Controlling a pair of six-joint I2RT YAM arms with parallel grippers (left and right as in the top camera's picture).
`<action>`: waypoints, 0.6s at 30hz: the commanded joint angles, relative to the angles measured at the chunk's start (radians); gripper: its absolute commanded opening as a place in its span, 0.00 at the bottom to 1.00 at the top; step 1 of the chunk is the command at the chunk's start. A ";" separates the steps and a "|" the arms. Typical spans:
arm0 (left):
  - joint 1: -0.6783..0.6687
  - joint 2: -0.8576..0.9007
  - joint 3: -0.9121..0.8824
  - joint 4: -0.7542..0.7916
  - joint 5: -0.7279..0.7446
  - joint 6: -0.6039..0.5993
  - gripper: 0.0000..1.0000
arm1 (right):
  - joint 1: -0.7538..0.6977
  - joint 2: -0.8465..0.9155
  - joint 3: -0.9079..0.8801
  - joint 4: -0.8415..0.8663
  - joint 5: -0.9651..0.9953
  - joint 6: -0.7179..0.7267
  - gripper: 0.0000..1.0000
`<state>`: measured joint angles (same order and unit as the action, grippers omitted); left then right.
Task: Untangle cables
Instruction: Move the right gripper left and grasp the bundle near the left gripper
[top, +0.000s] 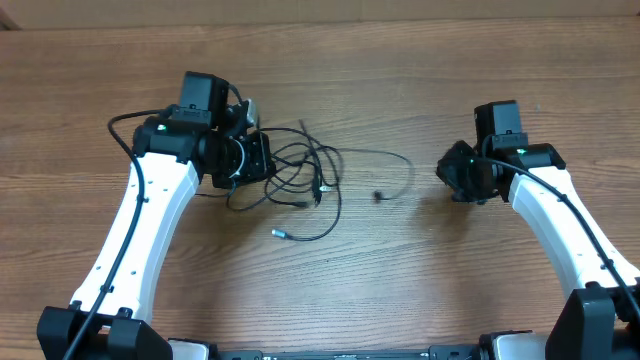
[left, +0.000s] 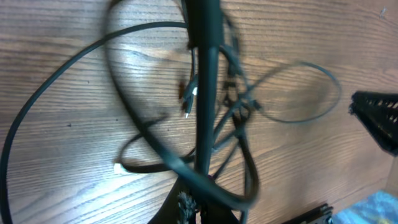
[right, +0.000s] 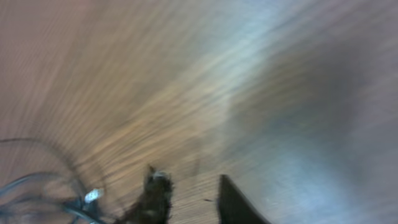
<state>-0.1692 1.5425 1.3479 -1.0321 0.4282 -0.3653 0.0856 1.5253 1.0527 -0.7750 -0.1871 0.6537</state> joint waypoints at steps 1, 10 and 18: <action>-0.012 -0.023 0.011 -0.001 0.048 0.116 0.04 | 0.037 0.003 -0.003 0.067 -0.334 -0.210 0.44; -0.023 -0.023 0.011 0.029 0.198 0.153 0.04 | 0.153 0.003 -0.003 0.121 -0.523 -0.160 0.45; -0.023 -0.023 0.011 0.073 0.287 0.093 0.04 | 0.254 0.003 -0.003 0.120 -0.495 -0.051 0.41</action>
<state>-0.1837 1.5425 1.3479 -0.9680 0.6388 -0.2516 0.3111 1.5253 1.0527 -0.6563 -0.6682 0.5667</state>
